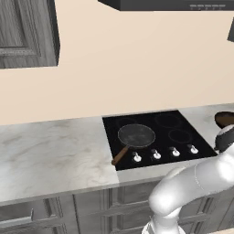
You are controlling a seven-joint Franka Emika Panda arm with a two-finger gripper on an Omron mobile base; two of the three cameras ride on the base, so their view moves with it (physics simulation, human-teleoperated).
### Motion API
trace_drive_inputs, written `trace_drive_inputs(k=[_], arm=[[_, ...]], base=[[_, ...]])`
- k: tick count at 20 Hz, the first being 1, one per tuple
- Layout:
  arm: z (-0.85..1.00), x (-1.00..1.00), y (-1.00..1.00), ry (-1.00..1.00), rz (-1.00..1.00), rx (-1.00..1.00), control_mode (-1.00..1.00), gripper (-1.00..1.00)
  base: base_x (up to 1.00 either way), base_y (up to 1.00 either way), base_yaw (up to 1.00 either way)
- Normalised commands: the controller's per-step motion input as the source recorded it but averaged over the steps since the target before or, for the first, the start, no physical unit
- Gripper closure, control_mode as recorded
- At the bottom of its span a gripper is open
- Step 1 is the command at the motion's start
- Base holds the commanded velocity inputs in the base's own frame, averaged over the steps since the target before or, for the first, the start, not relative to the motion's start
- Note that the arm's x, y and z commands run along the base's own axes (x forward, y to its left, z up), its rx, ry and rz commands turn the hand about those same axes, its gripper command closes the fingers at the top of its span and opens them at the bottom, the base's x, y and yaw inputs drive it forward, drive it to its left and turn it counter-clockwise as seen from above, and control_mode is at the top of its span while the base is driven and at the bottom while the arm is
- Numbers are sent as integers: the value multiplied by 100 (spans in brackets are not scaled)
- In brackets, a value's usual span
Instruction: Place both pans onto different burners. Then place the broccoli and the shrimp on different pans.
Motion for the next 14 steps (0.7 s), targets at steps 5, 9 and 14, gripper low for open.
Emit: trace_drive_inputs(k=[5, 9, 14], arm=[[-6, 0, -7, 0, 1, 0, -100, -100], [-13, 0, -3, 0, 0, 0, -100, -100], [-20, 0, -10, 0, 3, 0, -100, -100]], base=[[0, 0, 0], [0, 0, 0], [0, 0, 0]])
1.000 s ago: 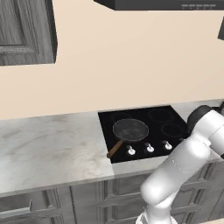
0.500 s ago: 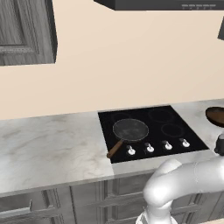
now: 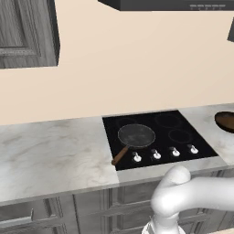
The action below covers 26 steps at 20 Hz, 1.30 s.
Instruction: Place both pans onto different burners. Then place the broccoli and the shrimp on different pans.
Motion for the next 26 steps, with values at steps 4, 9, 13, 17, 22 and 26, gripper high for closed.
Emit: trace_drive_inputs(k=[4, 9, 13, 17, 22, 26], arm=[[-18, 0, -12, 0, 3, 0, -100, -100], [-18, 0, -14, 0, 4, 0, -100, -100], [-14, 0, -19, 0, 5, 0, -100, -100], [-16, 1, -13, 0, 5, 0, -100, -100], [-12, 10, 0, 0, 3, 0, -100, -100], [-12, 17, 0, 0, 3, 0, -100, -100]], base=[[0, 0, 0], [0, 0, 0], [0, 0, 0], [0, 0, 0], [0, 0, 0], [0, 0, 0]])
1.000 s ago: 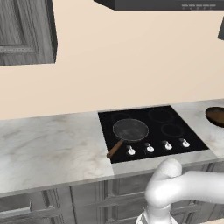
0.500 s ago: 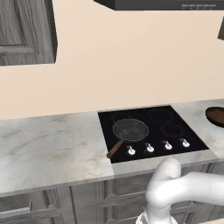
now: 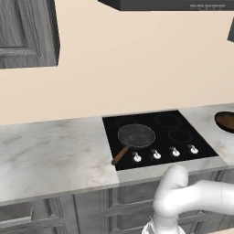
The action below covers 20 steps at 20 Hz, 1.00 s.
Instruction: Place both pans onto different burners. Then place the broccoli and the shrimp on different pans.
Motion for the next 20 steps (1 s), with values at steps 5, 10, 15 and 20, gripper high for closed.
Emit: trace_drive_inputs(k=[5, 10, 15, 20], arm=[[-8, 17, -5, 0, 2, 1, -100, -100], [-2, 15, -16, 0, 0, 3, -100, -100], [-7, 15, -13, 0, 1, 1, -100, -100], [-16, 8, -13, 0, 3, 1, -100, -100]], base=[[0, 0, 0], [0, 0, 0], [0, 0, 0], [0, 0, 0]])
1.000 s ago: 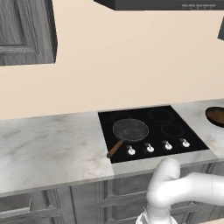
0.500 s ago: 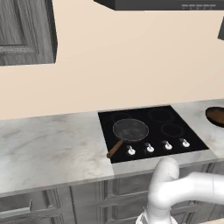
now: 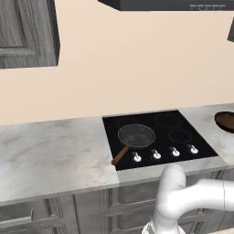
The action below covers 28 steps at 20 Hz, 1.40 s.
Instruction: Place both pans onto different burners. Then place the broccoli and the shrimp on different pans.
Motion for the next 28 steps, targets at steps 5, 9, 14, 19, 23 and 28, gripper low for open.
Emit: trace_drive_inputs(k=[5, 9, 14, 19, 23, 28], arm=[[-17, 4, -14, 0, 2, 2, -100, -100], [-20, 0, -2, 0, 2, 0, -100, -100], [-20, 0, 0, 0, 0, 0, -100, -100], [-22, 1, 0, 0, 0, 0, -100, -100], [-20, 0, 0, 0, 0, 0, -100, -100], [-10, 0, 0, 0, 0, 0, -100, 100]], base=[[0, 0, 0], [0, 0, 0], [0, 0, 0], [0, 0, 0], [0, 0, 0], [0, 0, 0]])
